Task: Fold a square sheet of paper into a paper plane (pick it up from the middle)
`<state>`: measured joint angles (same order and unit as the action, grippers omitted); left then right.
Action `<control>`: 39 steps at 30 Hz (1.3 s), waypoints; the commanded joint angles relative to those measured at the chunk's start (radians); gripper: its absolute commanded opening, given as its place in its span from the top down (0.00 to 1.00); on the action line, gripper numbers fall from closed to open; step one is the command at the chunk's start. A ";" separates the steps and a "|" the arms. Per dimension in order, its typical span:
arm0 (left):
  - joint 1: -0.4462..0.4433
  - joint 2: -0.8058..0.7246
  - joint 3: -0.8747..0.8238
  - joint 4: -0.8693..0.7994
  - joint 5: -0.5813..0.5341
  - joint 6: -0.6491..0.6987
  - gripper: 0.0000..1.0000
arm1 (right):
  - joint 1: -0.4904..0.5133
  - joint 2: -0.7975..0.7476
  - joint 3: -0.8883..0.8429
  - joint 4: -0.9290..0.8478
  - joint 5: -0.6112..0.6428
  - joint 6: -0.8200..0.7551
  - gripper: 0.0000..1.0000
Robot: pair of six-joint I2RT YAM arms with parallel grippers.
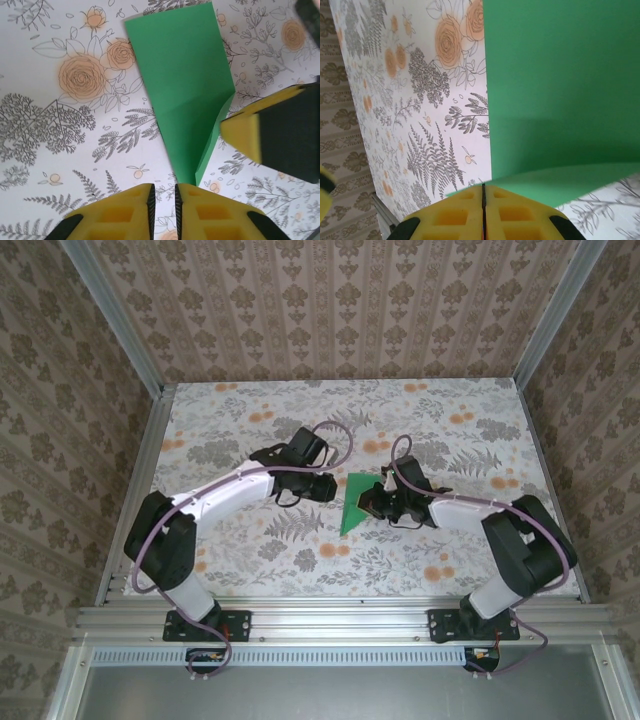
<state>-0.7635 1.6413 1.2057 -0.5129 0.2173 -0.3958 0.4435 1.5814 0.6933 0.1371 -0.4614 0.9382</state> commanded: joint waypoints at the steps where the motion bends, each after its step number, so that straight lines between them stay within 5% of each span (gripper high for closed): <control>1: -0.002 -0.031 -0.039 0.038 0.072 -0.051 0.83 | 0.005 0.054 0.045 0.033 -0.029 0.010 0.92; 11: -0.033 0.073 -0.017 0.107 0.147 -0.090 0.87 | 0.004 0.215 0.119 -0.077 0.035 -0.038 0.93; 25: -0.041 0.313 0.148 0.043 0.100 -0.130 1.00 | -0.011 0.211 0.082 -0.001 -0.005 -0.009 0.93; 39: -0.043 0.376 0.157 0.014 0.082 -0.163 1.00 | -0.027 0.189 0.062 0.081 -0.046 0.046 0.92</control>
<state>-0.8040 2.0014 1.3354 -0.4595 0.3134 -0.5365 0.4232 1.7824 0.7673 0.1837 -0.4812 0.9550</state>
